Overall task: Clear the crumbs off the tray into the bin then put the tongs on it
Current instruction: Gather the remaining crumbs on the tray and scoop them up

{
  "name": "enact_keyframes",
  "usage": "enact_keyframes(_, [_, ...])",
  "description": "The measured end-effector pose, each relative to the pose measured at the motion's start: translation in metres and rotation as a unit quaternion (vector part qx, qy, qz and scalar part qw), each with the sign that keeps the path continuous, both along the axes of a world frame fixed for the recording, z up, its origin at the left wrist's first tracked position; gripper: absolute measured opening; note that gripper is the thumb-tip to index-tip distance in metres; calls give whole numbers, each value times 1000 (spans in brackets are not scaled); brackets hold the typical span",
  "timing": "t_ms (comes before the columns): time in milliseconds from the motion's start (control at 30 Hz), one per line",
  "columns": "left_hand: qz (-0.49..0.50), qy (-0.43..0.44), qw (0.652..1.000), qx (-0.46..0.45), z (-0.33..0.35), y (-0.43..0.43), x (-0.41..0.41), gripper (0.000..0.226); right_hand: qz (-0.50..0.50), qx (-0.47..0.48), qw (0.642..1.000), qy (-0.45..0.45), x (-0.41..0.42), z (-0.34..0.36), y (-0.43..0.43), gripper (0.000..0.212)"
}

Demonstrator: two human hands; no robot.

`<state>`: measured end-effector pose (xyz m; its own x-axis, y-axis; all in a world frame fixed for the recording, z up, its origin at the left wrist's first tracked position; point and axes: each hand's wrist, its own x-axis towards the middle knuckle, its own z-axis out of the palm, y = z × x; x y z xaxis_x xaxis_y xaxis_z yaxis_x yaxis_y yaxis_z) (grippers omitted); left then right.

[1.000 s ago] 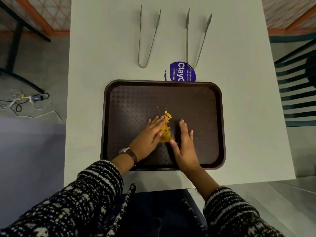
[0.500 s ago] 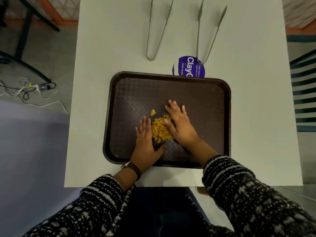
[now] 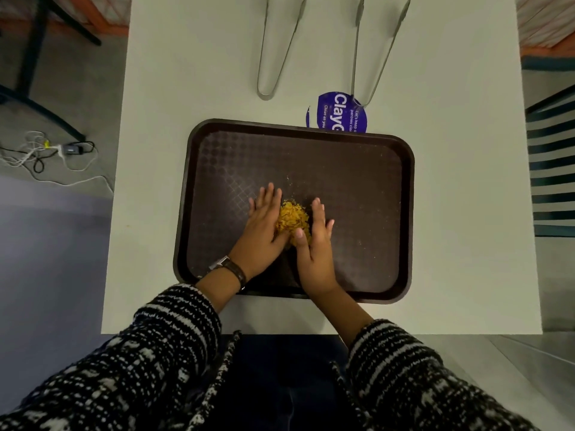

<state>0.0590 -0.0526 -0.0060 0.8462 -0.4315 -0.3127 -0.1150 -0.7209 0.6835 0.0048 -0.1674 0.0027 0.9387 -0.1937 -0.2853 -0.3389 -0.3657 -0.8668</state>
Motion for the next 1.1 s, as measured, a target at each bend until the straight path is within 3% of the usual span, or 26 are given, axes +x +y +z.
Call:
enact_keyframes(167, [21, -8, 998, -53, -9, -12, -21, 63, -35, 21, 999, 14, 0, 1, 26, 83])
enact_keyframes(267, [72, 24, 989, -128, -6, -19, -30, 65, -51, 56, 997, 32, -1, 0, 33, 80])
enact_keyframes(333, [117, 71, 974, -178, -16, -27, -34, 69, -58, 92, 993, 36, 1, 17, 37, 76])
enact_keyframes(433, [208, 135, 935, -255, -17, -41, -44, 58, -91, 180, 978, 61, 6, 42, 36, 60])
enact_keyframes(533, [281, 170, 911, -248, -10, -49, -45, 54, -103, 238, 964, 61, 7, 40, 32, 87])
enact_keyframes(600, [313, 214, 890, -253, 1, -51, -40, 51, -108, 273, 953, 80, 11, 44, 29, 73])
enact_keyframes(633, [343, 226, 865, -287, 3, -53, -38, 48, -129, 317, 935, 96, 13, 49, 27, 62])
enact_keyframes(667, [401, 242, 815, -342, 4, -54, -36, 44, -169, 374, 906, 103, 14, 49, 23, 55])
enact_keyframes(733, [502, 274, 677, -463, 19, -57, -32, 38, -242, 489, 832, 105, 16, 47, 14, 51])
enact_keyframes(800, [519, 276, 612, -529, 38, -58, -31, 39, -260, 523, 805, 103, 15, 49, 7, 52])
enact_keyframes(900, [525, 293, 571, -559, 52, -65, -34, 41, -257, 542, 796, 78, 12, 57, 0, 56])
enact_keyframes(1100, [501, 282, 568, -590, 69, -64, -33, 41, -254, 553, 792, 52, 10, 73, 1, 61])
